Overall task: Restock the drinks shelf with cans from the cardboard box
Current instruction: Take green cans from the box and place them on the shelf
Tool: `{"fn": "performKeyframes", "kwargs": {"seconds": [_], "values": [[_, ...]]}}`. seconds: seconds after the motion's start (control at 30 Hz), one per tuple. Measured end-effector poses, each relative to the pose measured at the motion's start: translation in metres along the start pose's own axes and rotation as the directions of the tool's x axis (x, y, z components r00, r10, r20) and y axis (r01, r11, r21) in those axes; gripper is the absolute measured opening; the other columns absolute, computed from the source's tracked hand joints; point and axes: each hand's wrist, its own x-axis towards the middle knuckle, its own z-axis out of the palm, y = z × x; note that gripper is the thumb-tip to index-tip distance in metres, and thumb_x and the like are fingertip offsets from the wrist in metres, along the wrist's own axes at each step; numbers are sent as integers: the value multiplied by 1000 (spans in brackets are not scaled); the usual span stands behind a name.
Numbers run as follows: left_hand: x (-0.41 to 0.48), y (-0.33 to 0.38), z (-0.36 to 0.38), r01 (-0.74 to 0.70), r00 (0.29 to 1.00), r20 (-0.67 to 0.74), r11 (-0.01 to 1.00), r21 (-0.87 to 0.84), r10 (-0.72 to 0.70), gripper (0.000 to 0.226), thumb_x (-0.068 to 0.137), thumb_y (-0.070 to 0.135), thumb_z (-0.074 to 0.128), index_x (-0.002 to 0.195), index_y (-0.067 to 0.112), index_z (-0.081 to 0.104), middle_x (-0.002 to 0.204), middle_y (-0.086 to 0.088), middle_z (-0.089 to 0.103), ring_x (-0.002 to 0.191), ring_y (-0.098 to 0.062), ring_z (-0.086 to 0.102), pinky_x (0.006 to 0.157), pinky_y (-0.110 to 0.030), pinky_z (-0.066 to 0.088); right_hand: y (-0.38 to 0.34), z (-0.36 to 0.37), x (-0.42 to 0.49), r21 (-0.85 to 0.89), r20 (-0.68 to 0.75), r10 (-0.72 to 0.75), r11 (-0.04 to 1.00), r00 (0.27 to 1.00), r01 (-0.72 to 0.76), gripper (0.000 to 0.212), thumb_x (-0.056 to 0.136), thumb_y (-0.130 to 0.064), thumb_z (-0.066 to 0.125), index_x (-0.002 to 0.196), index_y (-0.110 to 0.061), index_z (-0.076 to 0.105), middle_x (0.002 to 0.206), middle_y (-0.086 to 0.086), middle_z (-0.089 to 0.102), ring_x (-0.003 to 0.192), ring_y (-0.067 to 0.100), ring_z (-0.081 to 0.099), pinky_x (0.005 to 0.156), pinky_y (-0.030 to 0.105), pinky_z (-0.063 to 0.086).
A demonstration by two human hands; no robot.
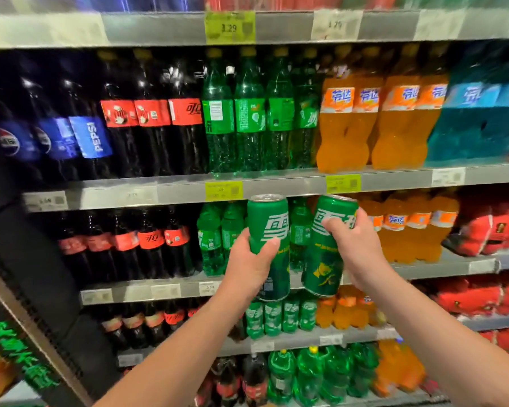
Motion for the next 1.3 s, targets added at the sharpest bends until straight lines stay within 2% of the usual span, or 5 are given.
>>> {"fn": "performKeyframes", "kwargs": {"seconds": [0.17,0.4,0.7,1.07,1.3], "values": [[3,29,18,-10,995,103,995,-101,20,25,78,10,75,92,24,61,77,15,72,70,5,65,64,-14,50,-35,-15,-3,-29,-40,-117,993,992,116,65,57,-44,63,116,-18,52,102,4,68,92,23,66,76,39,55],[14,63,40,11,982,187,992,-129,13,48,53,28,87,95,24,65,85,11,75,81,-7,70,71,-22,55,-66,-38,0,-24,-56,-165,986,985,164,51,54,-47,79,98,-30,59,93,-8,72,88,13,69,78,39,55],[40,103,78,14,977,209,973,-229,35,43,55,29,79,95,23,65,88,6,75,83,-15,72,68,-25,56,-103,-74,27,53,-54,-195,979,979,198,45,71,-29,82,108,-21,58,99,1,72,91,21,70,84,51,55],[64,150,156,-92,976,166,953,-288,144,32,65,16,80,94,21,66,82,7,75,74,-9,71,58,-18,53,-149,-139,76,52,7,-331,942,944,330,36,71,-23,81,102,-20,63,89,-4,75,81,13,72,77,40,58],[69,177,214,-159,980,81,959,-236,183,29,68,18,79,95,22,68,93,1,74,85,-18,70,74,-29,57,-173,-187,98,57,50,-358,933,933,355,45,63,-31,81,102,-18,63,92,0,74,86,19,71,82,47,57]]}}
